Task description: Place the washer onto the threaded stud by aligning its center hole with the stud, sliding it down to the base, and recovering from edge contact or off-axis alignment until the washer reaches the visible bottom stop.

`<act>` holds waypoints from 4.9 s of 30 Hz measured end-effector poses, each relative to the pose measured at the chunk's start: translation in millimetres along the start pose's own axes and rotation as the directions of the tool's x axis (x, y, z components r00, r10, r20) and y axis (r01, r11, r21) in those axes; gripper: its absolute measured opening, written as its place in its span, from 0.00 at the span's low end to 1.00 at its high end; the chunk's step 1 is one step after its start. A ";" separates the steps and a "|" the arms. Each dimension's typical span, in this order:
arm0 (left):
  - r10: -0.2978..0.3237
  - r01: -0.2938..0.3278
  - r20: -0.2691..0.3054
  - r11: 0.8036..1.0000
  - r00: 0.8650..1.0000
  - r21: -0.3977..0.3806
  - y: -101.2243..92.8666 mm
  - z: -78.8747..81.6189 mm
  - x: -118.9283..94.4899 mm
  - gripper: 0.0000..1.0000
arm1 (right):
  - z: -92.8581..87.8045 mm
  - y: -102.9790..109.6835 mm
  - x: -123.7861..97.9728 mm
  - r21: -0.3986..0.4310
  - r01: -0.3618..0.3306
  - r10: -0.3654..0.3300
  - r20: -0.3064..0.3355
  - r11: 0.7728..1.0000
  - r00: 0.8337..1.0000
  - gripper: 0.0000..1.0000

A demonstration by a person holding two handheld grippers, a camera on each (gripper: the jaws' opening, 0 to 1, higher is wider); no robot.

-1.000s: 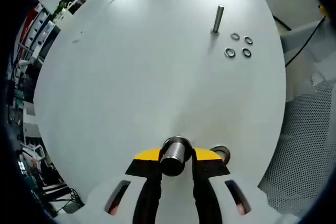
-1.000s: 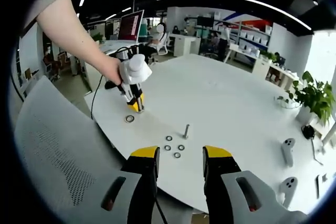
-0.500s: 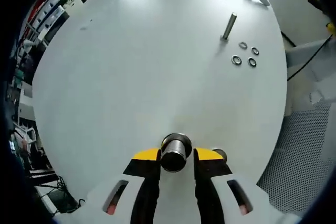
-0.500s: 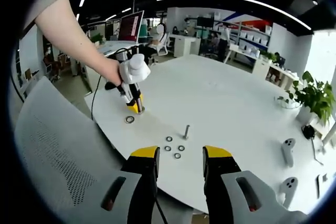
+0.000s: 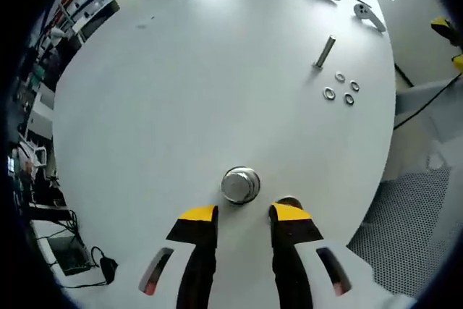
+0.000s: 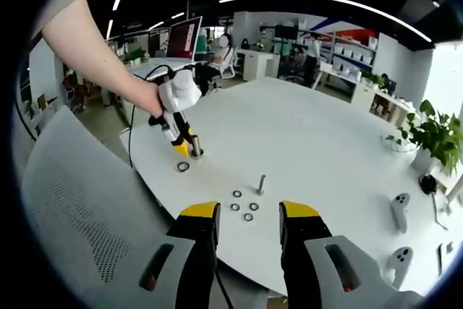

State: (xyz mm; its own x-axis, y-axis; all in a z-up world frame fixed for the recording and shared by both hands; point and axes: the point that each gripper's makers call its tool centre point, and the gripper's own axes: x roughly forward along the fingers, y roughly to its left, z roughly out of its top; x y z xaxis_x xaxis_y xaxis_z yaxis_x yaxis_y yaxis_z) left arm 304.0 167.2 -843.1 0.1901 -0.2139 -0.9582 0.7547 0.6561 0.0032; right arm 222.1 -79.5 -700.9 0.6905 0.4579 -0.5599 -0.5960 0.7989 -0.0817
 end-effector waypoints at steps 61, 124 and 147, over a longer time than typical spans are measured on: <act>-0.002 -0.006 -0.210 0.999 0.978 -0.034 -36.7 -33.2 19.7 0.22 | 1.4 2.2 0.4 -0.004 -0.014 0.014 0.006 1.000 1.000 0.34; 0.056 -0.054 -0.038 0.997 0.998 0.045 -14.9 -9.6 -21.9 0.19 | -0.1 0.7 0.8 -0.005 -0.003 0.003 -0.003 1.000 1.000 0.34; 0.099 -0.103 0.046 0.990 0.994 0.094 2.6 27.6 -45.3 0.19 | 0.1 0.7 0.4 -0.005 -0.004 0.004 -0.002 1.000 1.000 0.33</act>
State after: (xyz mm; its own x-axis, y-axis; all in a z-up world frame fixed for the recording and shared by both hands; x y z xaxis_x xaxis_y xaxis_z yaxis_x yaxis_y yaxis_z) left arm 314.6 158.6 -791.8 0.2923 -0.1806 -0.9391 0.7870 0.6034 0.1289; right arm 222.0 -78.7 -701.1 0.6875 0.4602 -0.5618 -0.6004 0.7953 -0.0833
